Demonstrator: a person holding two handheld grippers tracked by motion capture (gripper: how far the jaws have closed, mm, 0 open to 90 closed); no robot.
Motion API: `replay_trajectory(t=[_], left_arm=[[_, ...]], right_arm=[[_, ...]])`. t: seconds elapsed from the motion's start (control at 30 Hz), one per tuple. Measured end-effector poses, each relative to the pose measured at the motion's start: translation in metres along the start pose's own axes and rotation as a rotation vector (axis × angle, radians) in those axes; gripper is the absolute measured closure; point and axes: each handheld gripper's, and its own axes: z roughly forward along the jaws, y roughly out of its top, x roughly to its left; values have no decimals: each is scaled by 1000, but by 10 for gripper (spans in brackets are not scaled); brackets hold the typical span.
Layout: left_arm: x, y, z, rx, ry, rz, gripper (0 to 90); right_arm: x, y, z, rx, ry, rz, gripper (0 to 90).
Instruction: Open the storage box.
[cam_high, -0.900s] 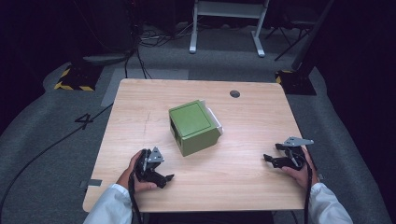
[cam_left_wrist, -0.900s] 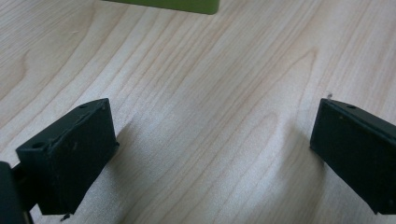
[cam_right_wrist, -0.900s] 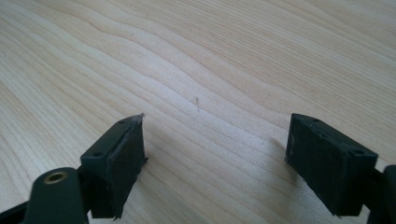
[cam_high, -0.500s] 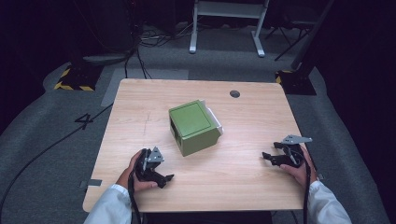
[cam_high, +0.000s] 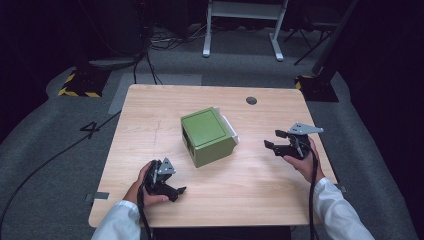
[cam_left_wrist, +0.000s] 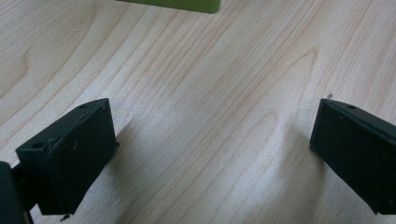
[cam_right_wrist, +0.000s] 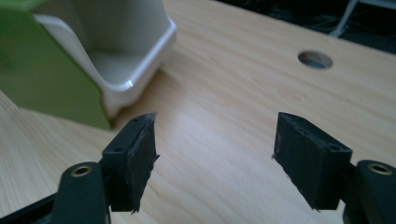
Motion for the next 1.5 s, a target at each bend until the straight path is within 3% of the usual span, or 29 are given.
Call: replay_trajectory(t=[0.07, 0.1, 0.13, 0.17, 0.37, 0.63, 1.07, 1.17, 1.5], left_arm=[[0, 0, 0, 0, 1, -2, 5], [-1, 0, 0, 0, 6, -8, 5], [-1, 0, 0, 0, 6, -8, 5], [-2, 0, 0, 0, 8, -11, 5], [-2, 0, 0, 0, 11, -15, 5], [-2, 0, 0, -1, 13, -16, 5], [-3, 0, 0, -2, 21, -21, 5], [-3, 0, 0, -2, 21, -21, 5], [-3, 0, 0, -1, 21, -21, 5]], right_arm=[[3, 6, 2, -8, 6, -6, 327], [10, 16, 8, -10, 16, -45, 344], [10, 16, 8, -10, 16, -45, 344], [16, 23, 13, -8, 21, -76, 361], [24, 34, 28, -17, 52, -76, 373], [36, 42, 59, 33, 79, -96, 382], [34, 40, 75, 36, 116, -51, 392], [33, 35, 80, 62, 129, -51, 408], [32, 30, 87, 86, 119, -51, 433]])
